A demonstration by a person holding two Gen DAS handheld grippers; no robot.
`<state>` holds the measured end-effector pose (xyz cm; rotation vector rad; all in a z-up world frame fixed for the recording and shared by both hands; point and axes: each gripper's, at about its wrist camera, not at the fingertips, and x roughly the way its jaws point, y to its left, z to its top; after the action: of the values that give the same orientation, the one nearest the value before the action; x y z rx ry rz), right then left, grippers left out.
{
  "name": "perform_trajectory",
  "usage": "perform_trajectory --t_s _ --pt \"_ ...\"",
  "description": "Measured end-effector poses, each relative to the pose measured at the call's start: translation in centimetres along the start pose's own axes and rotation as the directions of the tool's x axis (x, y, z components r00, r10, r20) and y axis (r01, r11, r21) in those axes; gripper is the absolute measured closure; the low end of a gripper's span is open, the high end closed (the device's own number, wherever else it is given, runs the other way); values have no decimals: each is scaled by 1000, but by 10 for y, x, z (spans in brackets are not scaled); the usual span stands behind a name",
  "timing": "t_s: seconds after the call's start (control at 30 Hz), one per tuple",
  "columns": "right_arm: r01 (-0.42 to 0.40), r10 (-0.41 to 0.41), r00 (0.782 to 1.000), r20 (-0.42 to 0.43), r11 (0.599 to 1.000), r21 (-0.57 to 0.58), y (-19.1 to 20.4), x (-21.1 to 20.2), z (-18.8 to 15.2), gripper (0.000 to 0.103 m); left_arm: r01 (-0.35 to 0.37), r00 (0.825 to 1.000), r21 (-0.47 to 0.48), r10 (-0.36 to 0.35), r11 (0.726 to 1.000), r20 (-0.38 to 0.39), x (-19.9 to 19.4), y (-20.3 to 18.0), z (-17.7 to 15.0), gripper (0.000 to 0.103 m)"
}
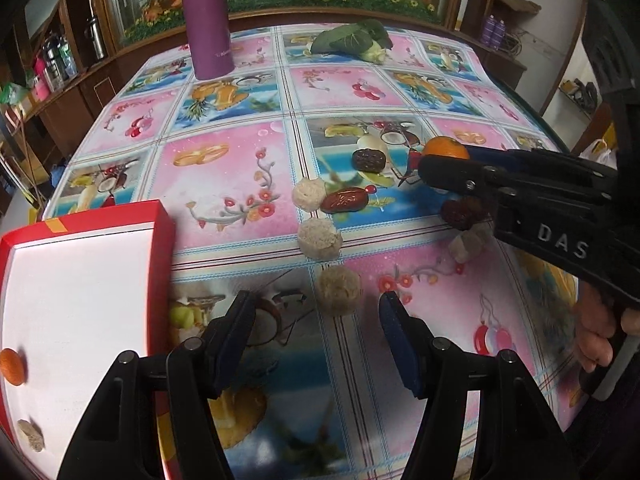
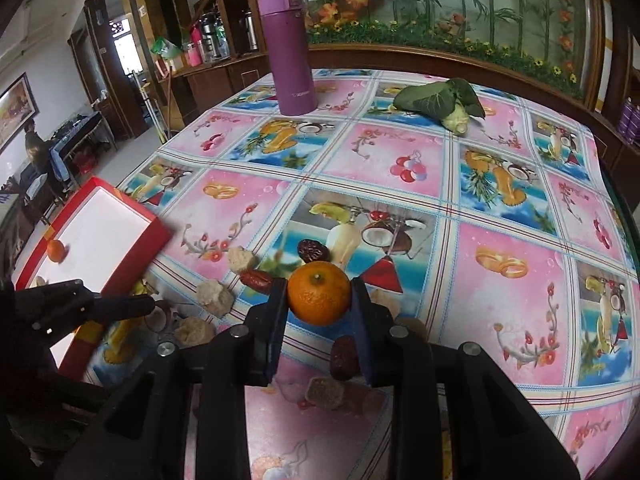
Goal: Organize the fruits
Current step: 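Grasp another mandarin orange with the right tool while the left tool grasps a round cake piece, then carry the orange and round cake piece into the tray while opening both tools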
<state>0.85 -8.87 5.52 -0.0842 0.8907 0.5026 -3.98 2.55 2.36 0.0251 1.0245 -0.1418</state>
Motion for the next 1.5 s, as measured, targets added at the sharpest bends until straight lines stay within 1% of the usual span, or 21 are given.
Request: perform_trajectory --t_s 0.07,0.13,0.17,0.2,0.23,0.33,0.43,0.6,0.7,0.87,1.0,1.03,1.1,1.17,1.23,1.3,1.33,1.4,1.43,1.5 --pt "0 0 1000 -1 1000 13 -2 -1 0 70 3 1000 3 -3 1000 3 3 -2 1 40" --pt "0 0 1000 0 1000 26 -5 -2 1 70 2 1000 8 -2 1000 3 5 -4 2 48" --pt "0 0 1000 0 1000 31 -6 -2 1 70 6 1000 9 -6 1000 1 6 -5 1 56" --pt "0 0 1000 -2 999 36 -7 -1 1 70 9 1000 9 -9 1000 -2 8 -5 1 59" --pt "0 0 1000 -3 999 38 -7 -1 1 70 2 1000 12 -2 1000 1 9 -6 1 60" --pt "2 -2 1000 -9 999 45 -7 0 0 70 -9 1000 8 9 1000 13 9 -5 2 68" --pt "1 0 1000 -13 999 54 -8 1 0 70 -15 1000 -3 15 1000 22 10 -4 4 78" --pt "4 -5 1000 1 998 64 -9 -1 1 70 -42 998 9 42 999 41 9 -8 3 78" --pt "1 -3 1000 26 997 78 -9 -3 1 70 -42 997 11 41 999 60 0 -9 1 78" --pt "-6 -2 996 86 995 97 -4 -8 2 70 -43 989 -15 45 999 138 -38 3 -8 78" --pt "-51 34 991 128 990 133 8 -11 2 70 -50 974 -52 60 997 219 -75 23 -20 78" --pt "-76 56 987 149 988 134 16 -13 2 70 -56 968 -74 72 996 240 -86 33 -24 78" --pt "-93 72 981 182 989 113 34 -17 1 70 -64 960 -107 91 992 266 -100 48 -30 79" --pt "-133 109 973 206 985 107 52 -20 0 70 -101 946 -146 140 984 291 -114 69 -39 79" --pt "-199 173 959 225 975 101 76 -20 1 70 -136 936 -178 185 975 300 -123 88 -47 79" --pt "-241 219 948 230 968 71 102 -17 4 70 -169 924 -214 230 962 304 -130 105 -55 79" --pt "-263 246 944 222 963 53 117 -14 6 70 -194 916 -239 263 951 303 -133 117 -59 79" --pt "-310 301 936 184 951 19 150 -4 10 70 -224 906 -270 303 936 297 -136 132 -66 79" --pt "-325 320 933 162 946 4 163 1 11 70 -241 899 -291 326 926 293 -138 142 -71 79" --pt "-341 342 933 114 940 -31 194 12 12 70 -263 891 -312 354 913 283 -139 154 -80 79"
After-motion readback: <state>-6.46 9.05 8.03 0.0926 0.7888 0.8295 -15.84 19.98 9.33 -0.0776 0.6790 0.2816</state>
